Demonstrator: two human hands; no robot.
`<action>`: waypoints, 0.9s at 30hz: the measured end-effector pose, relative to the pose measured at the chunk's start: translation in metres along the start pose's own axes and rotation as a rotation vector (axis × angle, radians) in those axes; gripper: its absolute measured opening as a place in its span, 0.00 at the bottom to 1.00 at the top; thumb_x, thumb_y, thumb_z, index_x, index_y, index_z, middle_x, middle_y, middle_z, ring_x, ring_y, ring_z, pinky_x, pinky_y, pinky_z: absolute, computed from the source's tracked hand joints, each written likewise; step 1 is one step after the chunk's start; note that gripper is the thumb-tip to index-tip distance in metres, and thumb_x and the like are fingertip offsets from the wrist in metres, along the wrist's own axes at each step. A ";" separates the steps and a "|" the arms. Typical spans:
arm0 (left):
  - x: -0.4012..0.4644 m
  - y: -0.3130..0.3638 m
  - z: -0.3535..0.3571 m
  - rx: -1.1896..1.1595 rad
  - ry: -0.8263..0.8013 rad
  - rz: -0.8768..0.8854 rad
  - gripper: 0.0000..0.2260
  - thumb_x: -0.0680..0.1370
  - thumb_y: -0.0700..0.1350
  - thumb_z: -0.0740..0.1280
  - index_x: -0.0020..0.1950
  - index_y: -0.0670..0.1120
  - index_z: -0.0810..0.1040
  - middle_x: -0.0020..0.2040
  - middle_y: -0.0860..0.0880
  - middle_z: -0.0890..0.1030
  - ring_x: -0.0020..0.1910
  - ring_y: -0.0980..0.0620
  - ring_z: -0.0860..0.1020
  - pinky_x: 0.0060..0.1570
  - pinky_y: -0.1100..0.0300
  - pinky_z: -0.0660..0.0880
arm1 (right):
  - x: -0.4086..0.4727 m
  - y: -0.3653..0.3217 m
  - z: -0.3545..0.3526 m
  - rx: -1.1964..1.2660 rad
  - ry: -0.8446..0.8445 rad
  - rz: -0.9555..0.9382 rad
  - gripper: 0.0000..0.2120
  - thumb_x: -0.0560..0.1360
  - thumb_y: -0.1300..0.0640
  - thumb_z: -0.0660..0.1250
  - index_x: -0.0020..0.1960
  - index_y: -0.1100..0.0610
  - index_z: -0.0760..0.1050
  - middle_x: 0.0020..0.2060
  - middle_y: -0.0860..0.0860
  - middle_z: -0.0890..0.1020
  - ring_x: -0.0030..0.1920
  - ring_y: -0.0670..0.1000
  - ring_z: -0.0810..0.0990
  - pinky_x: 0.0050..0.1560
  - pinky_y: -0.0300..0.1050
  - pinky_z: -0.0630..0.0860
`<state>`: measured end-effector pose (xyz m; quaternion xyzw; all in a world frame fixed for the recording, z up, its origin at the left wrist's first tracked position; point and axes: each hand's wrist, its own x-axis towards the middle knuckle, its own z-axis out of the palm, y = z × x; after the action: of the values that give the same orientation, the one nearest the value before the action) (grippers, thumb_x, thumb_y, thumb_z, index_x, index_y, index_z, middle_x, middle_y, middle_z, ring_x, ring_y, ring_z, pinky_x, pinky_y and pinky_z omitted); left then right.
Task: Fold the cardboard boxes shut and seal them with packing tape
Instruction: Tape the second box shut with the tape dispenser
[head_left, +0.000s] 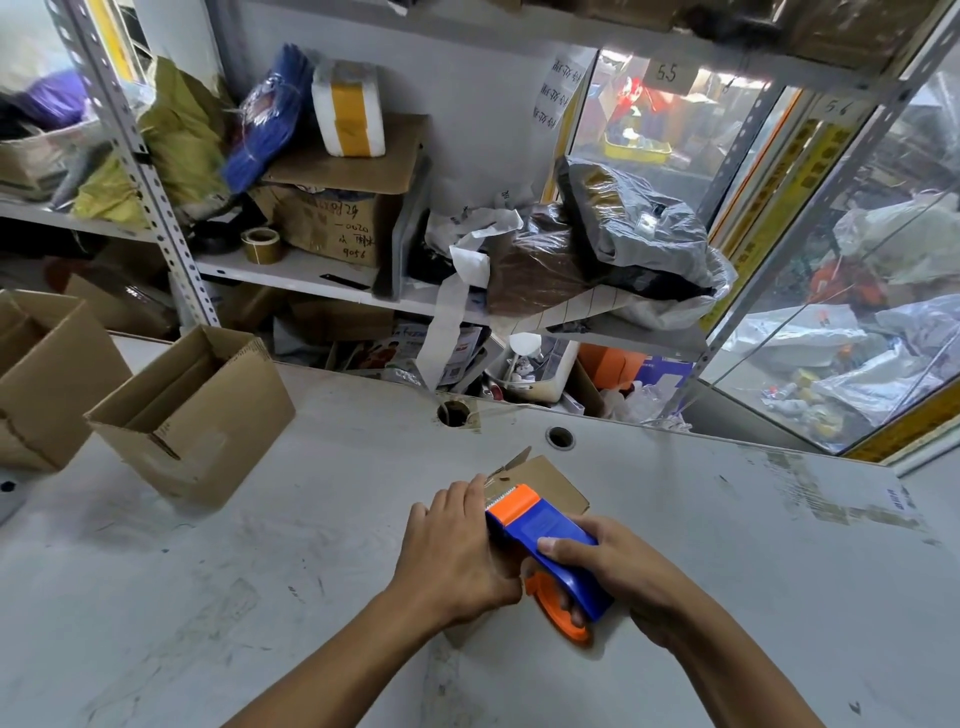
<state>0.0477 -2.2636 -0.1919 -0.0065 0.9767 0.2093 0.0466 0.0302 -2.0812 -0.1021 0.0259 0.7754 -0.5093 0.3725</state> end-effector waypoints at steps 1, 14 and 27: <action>0.000 0.000 0.000 0.001 0.000 -0.002 0.54 0.64 0.74 0.65 0.81 0.48 0.50 0.76 0.51 0.64 0.72 0.51 0.65 0.69 0.52 0.64 | -0.001 0.000 0.000 0.003 0.003 -0.005 0.11 0.78 0.48 0.68 0.53 0.55 0.79 0.34 0.55 0.84 0.28 0.50 0.79 0.33 0.39 0.79; -0.003 0.001 0.000 0.004 0.028 -0.017 0.51 0.64 0.73 0.62 0.80 0.49 0.52 0.76 0.51 0.66 0.72 0.51 0.66 0.67 0.51 0.65 | -0.012 0.002 -0.005 -0.003 0.010 -0.009 0.12 0.78 0.47 0.67 0.52 0.55 0.80 0.31 0.53 0.83 0.27 0.50 0.79 0.34 0.37 0.80; 0.007 -0.003 -0.006 0.080 0.026 0.002 0.55 0.62 0.78 0.60 0.80 0.47 0.53 0.74 0.50 0.67 0.70 0.50 0.68 0.63 0.49 0.67 | -0.051 0.032 -0.015 0.066 0.023 0.051 0.11 0.79 0.50 0.67 0.52 0.58 0.80 0.30 0.53 0.83 0.26 0.51 0.77 0.32 0.41 0.77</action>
<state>0.0405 -2.2688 -0.1888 -0.0063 0.9849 0.1698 0.0341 0.0727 -2.0365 -0.0932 0.0639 0.7613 -0.5247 0.3756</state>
